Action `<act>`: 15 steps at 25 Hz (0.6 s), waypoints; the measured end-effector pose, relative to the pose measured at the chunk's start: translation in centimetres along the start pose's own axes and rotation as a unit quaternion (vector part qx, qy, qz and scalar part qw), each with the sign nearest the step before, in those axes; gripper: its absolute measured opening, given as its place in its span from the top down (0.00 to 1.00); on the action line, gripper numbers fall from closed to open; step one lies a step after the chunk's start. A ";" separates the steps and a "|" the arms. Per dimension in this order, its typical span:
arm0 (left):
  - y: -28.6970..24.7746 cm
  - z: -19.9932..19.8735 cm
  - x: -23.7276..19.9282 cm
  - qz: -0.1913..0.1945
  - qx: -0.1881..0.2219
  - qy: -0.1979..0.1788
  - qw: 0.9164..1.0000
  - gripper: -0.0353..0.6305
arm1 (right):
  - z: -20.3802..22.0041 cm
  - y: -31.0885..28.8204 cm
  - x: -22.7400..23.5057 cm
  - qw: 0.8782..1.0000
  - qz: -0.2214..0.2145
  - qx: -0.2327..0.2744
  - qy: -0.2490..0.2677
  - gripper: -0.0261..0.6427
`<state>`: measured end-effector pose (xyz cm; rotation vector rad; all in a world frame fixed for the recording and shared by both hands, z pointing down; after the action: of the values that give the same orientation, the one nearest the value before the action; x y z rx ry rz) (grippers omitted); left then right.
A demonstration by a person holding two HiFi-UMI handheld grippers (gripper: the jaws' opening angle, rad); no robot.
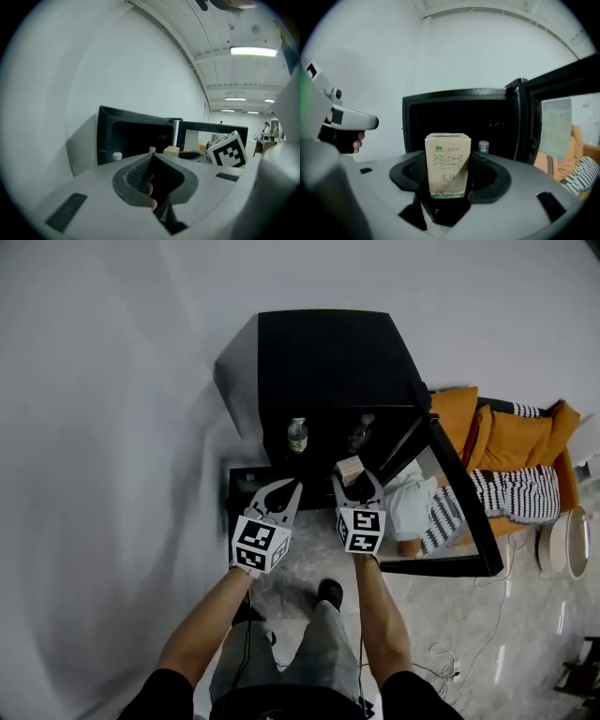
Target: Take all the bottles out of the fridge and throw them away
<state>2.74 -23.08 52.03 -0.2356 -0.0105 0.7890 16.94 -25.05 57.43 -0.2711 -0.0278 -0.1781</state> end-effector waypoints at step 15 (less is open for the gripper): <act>10.4 -9.9 1.5 -0.047 0.031 0.021 0.998 0.94 | -15.6 11.3 -5.3 0.999 -0.025 0.033 0.021 0.56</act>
<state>-2.57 -17.00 40.08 -0.1911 0.0426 0.6903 13.82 -17.65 39.19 -0.2007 0.0015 -0.2317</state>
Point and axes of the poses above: the fingertips, and each gripper's own axes: y backward along the fingers, x to its right, z out of its underside, the point moved 3 cm from there along y, backward along the fingers, and after that the axes turned 2 degrees about -z, right-handed, at the moved point
